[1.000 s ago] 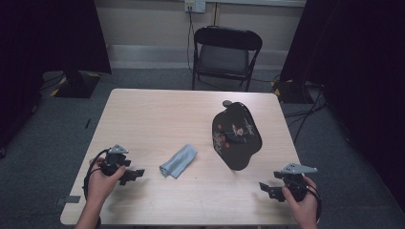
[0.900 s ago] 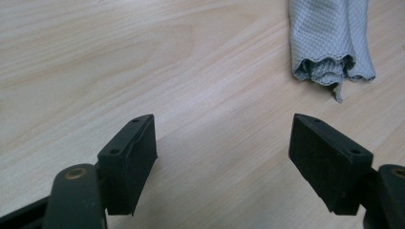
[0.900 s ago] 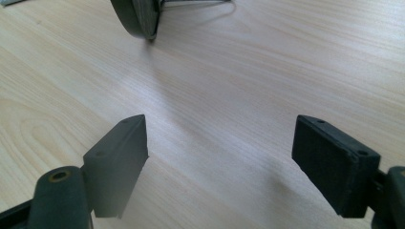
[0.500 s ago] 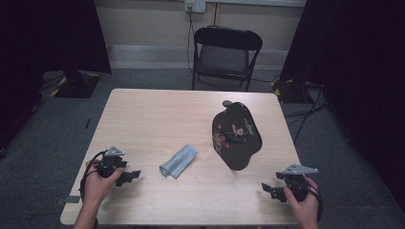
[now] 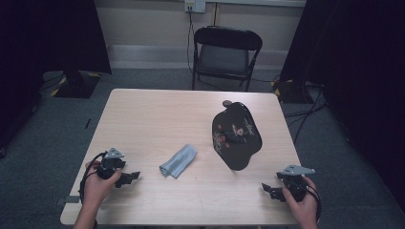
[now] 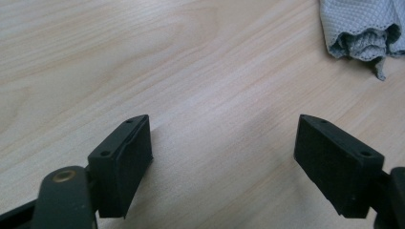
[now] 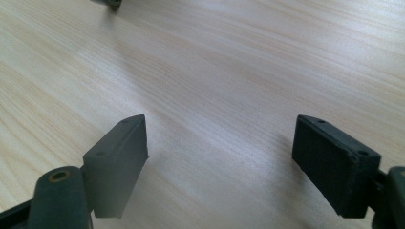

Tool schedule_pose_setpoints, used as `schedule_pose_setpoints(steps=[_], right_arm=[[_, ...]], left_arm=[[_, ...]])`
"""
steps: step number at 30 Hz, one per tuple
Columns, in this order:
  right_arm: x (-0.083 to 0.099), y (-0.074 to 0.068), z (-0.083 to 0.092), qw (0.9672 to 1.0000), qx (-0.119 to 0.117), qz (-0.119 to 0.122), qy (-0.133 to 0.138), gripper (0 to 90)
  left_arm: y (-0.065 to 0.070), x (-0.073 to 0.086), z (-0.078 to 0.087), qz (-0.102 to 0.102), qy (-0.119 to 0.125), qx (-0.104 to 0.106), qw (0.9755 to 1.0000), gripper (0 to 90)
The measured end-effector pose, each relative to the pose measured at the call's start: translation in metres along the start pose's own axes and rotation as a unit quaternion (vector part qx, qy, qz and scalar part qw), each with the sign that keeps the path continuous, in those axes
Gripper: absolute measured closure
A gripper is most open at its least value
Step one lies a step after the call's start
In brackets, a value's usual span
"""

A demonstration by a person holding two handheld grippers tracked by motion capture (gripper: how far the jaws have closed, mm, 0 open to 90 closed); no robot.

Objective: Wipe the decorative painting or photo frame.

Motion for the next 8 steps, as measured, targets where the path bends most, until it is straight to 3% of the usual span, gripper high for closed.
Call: schedule_pose_setpoints(steps=[8], right_arm=[[0.0001,-0.0001,-0.0012,1.0000,0.002,0.003,-0.002,18.4]], left_arm=[[0.0009,0.0005,-0.0003,-0.007,0.002,0.001,1.0000,18.8]])
Point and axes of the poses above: each handheld gripper's, and its own axes: z roughly backward along the jaws, x roughly out of its underside, y roughly to its right, the point moved 7 cm from there along -z, roughly forward along the jaws, and after that the axes turned 9 degrees about -x, right-handed, at the moved point
